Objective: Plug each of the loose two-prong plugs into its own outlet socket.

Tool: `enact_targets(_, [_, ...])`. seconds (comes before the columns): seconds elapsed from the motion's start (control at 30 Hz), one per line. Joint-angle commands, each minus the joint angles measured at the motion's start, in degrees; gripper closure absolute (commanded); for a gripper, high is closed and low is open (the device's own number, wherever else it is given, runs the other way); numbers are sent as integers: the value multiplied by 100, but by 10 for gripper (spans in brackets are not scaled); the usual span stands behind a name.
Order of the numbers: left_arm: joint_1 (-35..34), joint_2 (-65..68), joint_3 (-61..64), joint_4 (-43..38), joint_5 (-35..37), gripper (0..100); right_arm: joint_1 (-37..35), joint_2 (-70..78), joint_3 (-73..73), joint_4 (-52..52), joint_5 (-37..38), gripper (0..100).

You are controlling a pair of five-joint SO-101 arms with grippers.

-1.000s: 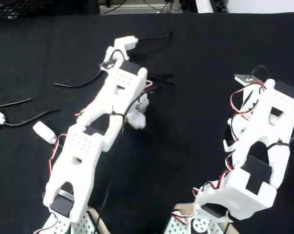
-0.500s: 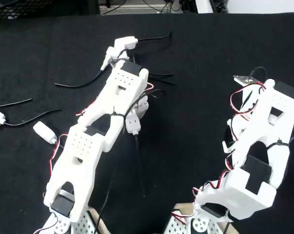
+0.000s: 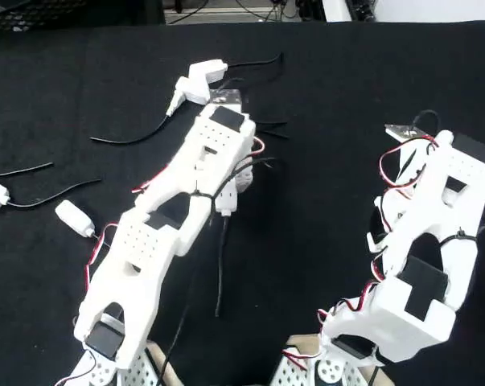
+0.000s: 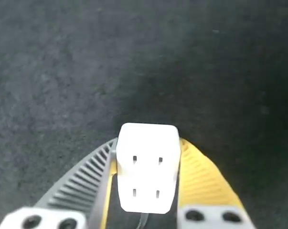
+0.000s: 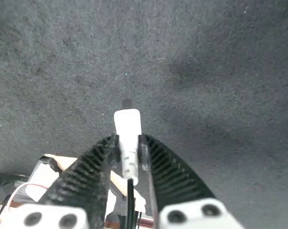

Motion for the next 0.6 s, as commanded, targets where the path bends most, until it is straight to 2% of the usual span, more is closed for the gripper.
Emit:
enact_targets(0.0, [418, -9, 145, -167, -149, 970, 88, -101, -40, 53, 0, 986])
enact_targets(0.23, [215, -9, 400, -193, -167, 970, 79, -101, -48, 18, 9, 986])
enact_targets(0.37, [224, -9, 400, -158, -712, 970, 79, -101, -57, 18, 9, 986])
enact_targets(0.5, [57, -9, 558, -44, -290, 970, 79, -101, -57, 18, 9, 986])
enact_targets(0.57, [4, -9, 497, 26, -316, 970, 79, -101, -57, 18, 9, 986])
